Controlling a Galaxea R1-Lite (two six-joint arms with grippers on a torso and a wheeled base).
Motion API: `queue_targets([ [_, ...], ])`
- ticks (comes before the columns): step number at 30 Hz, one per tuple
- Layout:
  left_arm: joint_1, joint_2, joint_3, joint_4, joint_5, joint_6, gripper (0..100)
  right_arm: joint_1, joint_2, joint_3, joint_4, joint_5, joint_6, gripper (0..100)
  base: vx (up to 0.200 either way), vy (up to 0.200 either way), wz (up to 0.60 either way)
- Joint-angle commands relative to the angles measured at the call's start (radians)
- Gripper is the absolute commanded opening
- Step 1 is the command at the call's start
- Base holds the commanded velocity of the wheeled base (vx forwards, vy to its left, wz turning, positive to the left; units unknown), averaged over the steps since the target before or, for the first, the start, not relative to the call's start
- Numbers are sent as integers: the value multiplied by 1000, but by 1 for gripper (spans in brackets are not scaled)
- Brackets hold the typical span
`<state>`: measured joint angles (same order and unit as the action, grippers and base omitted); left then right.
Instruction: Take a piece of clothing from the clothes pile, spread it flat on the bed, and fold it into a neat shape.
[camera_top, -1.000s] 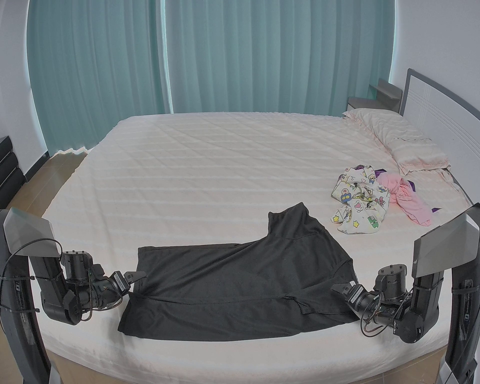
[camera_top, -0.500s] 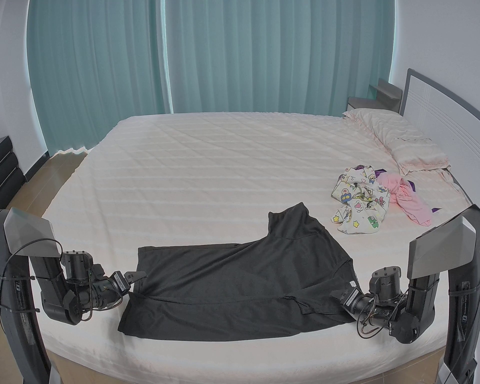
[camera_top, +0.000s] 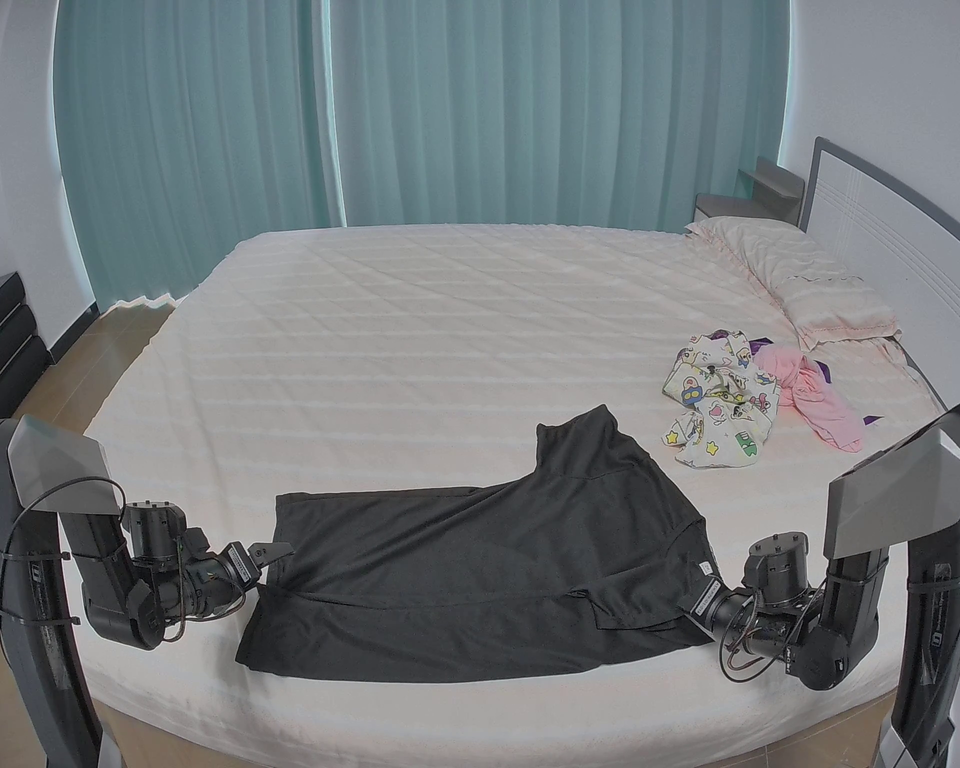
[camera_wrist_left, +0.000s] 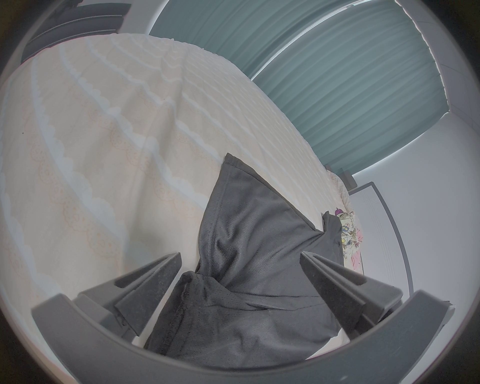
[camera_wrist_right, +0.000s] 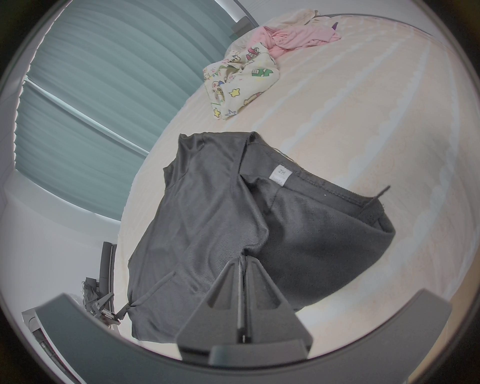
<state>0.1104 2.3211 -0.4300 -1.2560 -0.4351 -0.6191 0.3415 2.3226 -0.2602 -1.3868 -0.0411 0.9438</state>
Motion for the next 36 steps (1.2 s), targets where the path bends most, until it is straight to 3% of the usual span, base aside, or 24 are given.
queue_targets([
  [1,0,3,-1,0,1,-1,100,22,-92,38,0,1,-3,0,0,0,0],
  [36,0,8,-4,0,1,-1,100,51,-381,44,267,4,-48,0,0,0,0],
])
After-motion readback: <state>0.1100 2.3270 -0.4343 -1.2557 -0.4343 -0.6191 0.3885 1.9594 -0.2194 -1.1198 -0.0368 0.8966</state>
